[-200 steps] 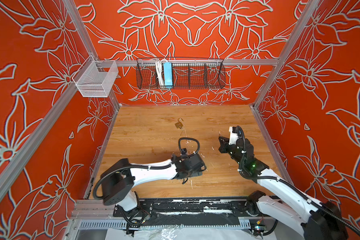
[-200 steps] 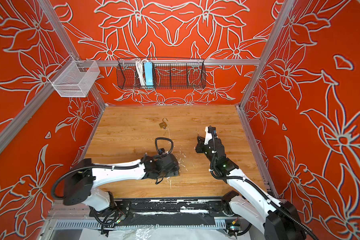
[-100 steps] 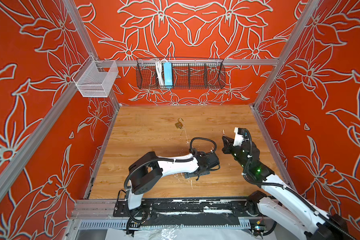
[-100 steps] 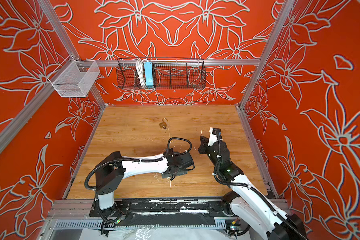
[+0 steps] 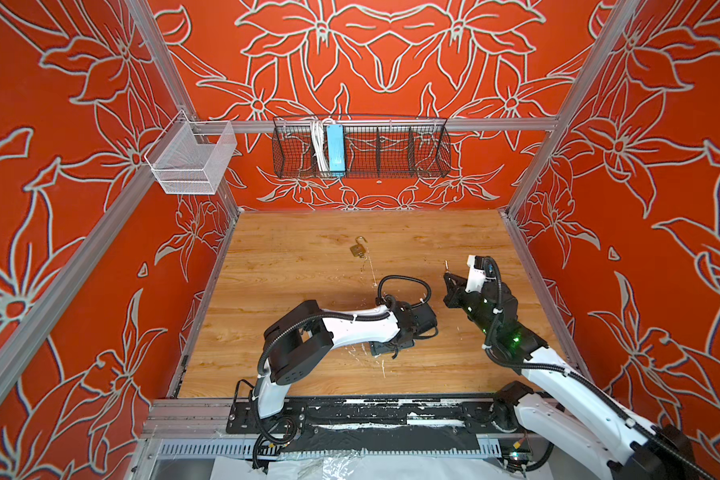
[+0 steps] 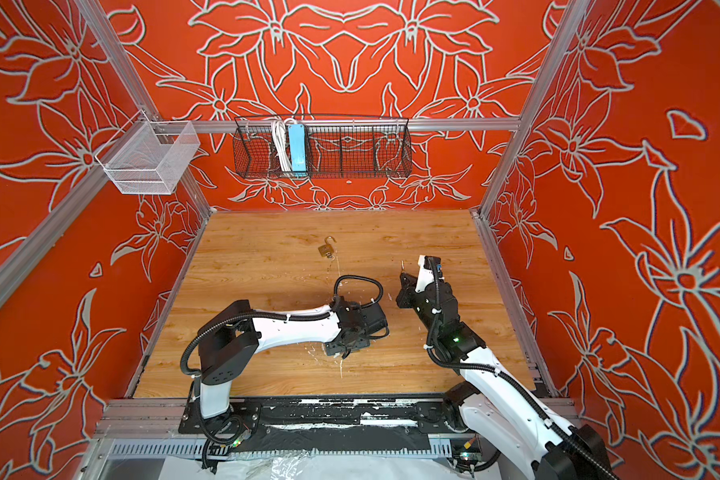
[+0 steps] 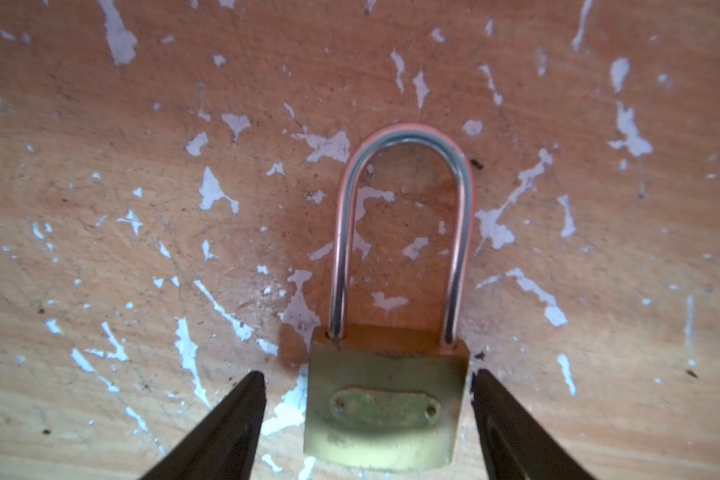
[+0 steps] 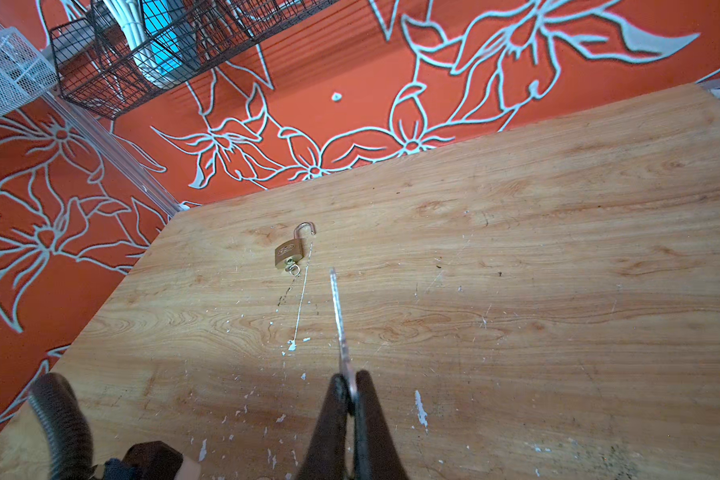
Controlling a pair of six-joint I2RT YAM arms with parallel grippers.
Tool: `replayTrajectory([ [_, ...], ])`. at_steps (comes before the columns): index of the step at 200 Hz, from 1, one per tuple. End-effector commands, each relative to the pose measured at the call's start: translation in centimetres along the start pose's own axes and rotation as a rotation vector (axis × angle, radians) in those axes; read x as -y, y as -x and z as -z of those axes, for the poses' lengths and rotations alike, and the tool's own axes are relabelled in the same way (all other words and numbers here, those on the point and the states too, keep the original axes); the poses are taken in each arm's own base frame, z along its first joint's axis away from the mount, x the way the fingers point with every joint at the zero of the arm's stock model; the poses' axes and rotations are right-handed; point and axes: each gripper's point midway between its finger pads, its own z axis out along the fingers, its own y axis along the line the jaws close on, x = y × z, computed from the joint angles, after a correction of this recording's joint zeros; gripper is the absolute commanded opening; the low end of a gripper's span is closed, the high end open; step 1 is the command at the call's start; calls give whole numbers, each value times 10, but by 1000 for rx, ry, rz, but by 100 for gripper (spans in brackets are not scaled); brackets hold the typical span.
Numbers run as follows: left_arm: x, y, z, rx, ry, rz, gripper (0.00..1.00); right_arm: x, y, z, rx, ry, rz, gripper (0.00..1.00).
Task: Unlock with the key
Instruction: 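Grasp the closed brass padlock body with the left gripper and lift it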
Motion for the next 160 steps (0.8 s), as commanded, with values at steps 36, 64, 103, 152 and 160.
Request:
replayTrajectory([
  [36, -7, -3, -17, -19, 56, -1, 78, 0, 0, 1, 1, 5, -16, 0],
  [64, -10, -6, -19, -34, 91, 1, 78, 0, 0, 0, 0, 9, -18, 0],
  [103, -7, -12, -27, -68, 93, -9, 75, -1, 1, 1, 1, 12, -17, 0],
  [152, -19, -20, -35, -89, 101, 4, 63, -1, 2, 2, 5, 13, -16, 0],
  [160, -19, -21, -35, -91, 97, 1, 60, -1, 2, 2, 5, 11, -16, 0],
])
